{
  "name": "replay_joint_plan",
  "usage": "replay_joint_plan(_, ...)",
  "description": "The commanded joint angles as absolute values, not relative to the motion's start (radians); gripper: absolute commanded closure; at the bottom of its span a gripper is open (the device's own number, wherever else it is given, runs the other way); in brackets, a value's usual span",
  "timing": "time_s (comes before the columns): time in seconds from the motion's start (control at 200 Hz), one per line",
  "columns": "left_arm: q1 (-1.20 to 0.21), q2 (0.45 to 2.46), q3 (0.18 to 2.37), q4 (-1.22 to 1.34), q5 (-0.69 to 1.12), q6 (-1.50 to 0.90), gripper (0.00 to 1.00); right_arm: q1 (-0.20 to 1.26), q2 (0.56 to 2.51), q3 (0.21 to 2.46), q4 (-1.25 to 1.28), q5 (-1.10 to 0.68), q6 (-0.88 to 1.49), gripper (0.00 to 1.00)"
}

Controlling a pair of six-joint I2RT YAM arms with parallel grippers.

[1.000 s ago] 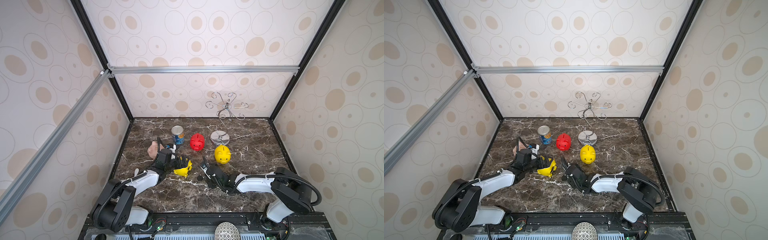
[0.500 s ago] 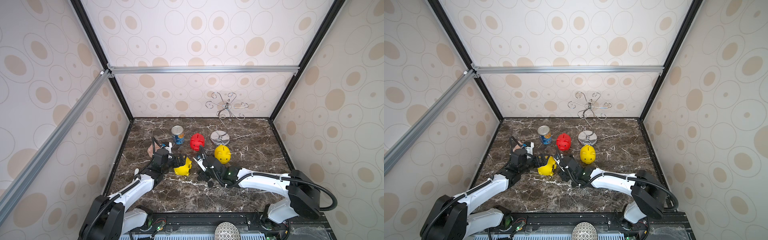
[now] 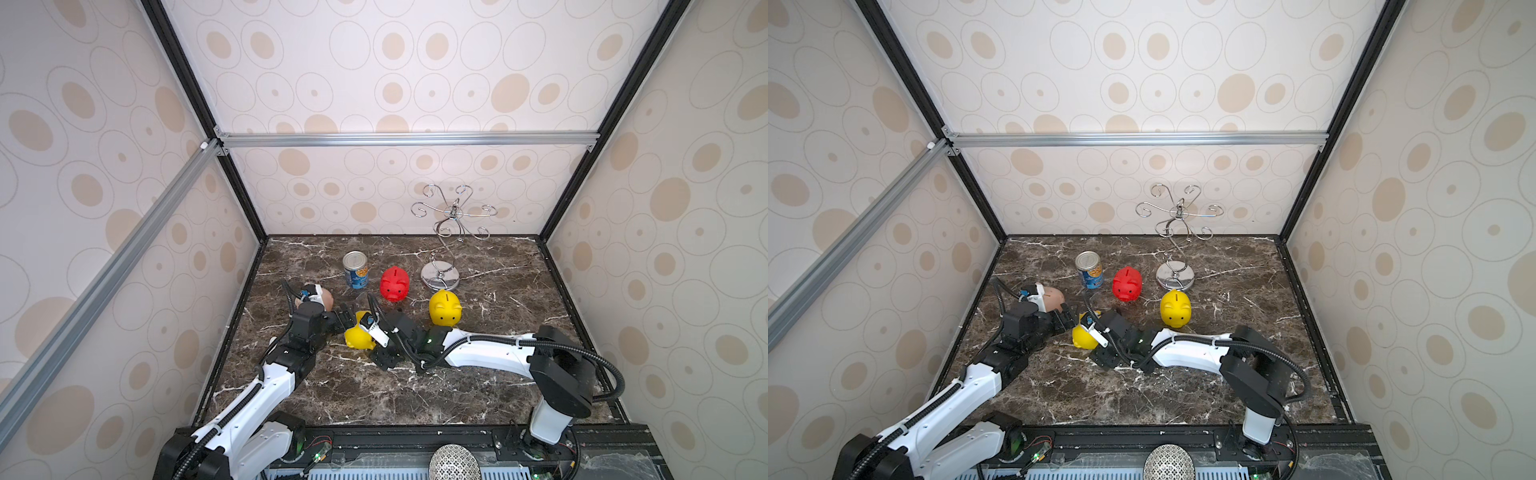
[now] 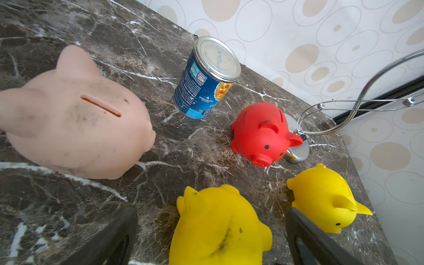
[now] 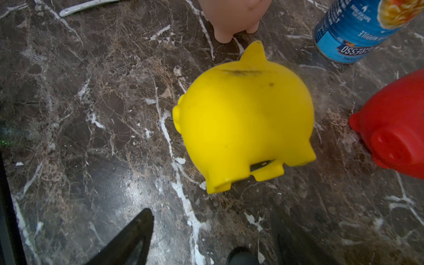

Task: Open piggy banks
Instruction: Adjust the piggy bank at the center of the board.

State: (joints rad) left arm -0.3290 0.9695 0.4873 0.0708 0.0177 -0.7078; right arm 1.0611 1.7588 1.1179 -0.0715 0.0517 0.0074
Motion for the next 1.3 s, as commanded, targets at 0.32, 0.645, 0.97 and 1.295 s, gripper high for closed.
replay_joint_plan(0.32, -0.301, 0.934, 0.477, 0.038, -0.019, -0.719, 0.00, 1.041, 1.819, 1.172, -0.074, 0.219, 0.049, 0.18)
replay_joint_plan(0.645, -0.299, 0.977, 0.489, 0.062, 0.052, -0.702, 0.00, 0.943, 1.775, 1.123, -0.029, 0.226, 0.055, 0.19)
replay_joint_plan(0.97, -0.301, 1.046, 0.515, 0.093, 0.123, -0.692, 0.01, 0.839, 1.734, 1.124, -0.043, 0.208, 0.028, 0.23)
replay_joint_plan(1.295, -0.301, 1.222, 0.649, 0.146, 0.159, -0.662, 0.01, 0.936, 1.625, 1.007, -0.008, 0.109, 0.115, 0.19)
